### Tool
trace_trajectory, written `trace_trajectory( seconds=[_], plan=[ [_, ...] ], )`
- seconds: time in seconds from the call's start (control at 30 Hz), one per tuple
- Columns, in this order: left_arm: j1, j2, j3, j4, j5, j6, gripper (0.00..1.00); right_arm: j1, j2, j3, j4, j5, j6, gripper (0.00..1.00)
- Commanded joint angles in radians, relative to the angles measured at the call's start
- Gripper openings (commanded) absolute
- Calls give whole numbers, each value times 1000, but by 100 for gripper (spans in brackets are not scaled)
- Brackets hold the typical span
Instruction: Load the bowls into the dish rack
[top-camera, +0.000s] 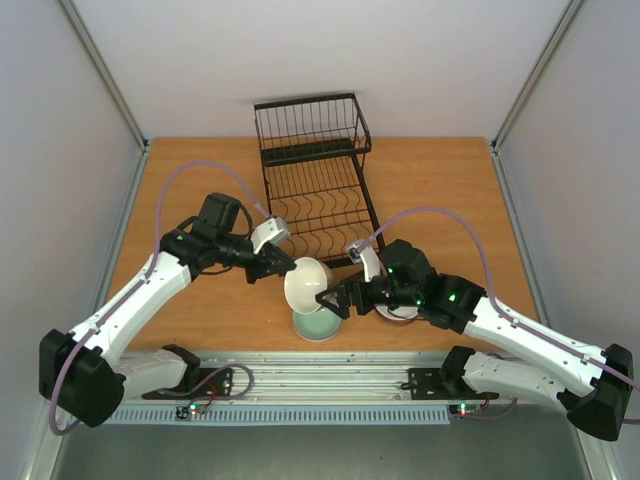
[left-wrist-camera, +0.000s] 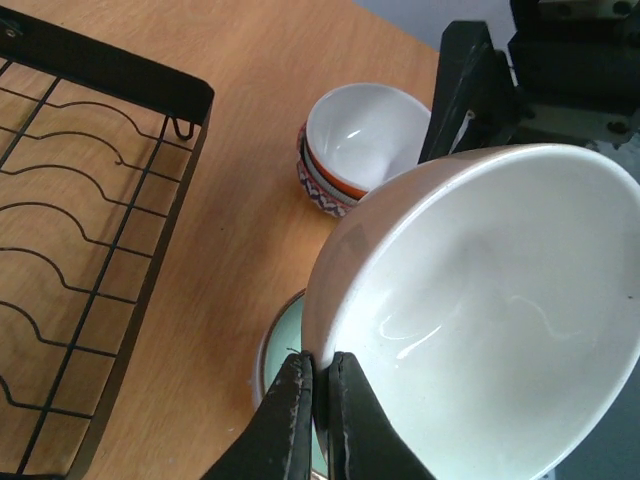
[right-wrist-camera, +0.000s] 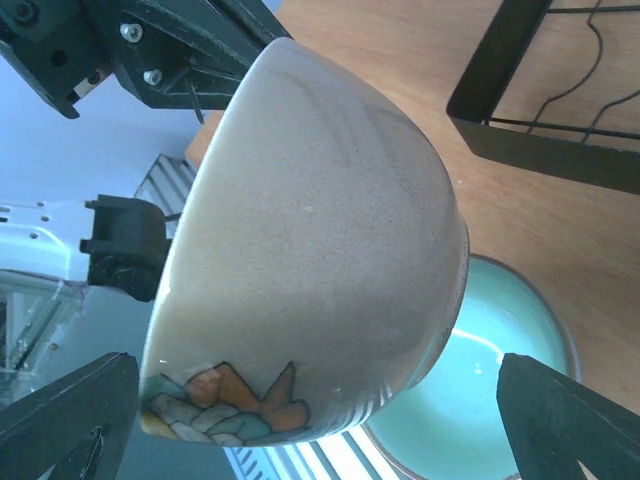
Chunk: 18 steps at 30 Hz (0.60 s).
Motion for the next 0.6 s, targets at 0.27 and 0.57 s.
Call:
trace_trajectory(
  seconds=[0.27,0.57],
  plan=[
    [28,-32,8,49,214,0,1,5,5,-53,207,-58,64,99],
    [28,-34,3,59,199,-3,1,5,41,-68,296,-130,120,85]
  ],
)
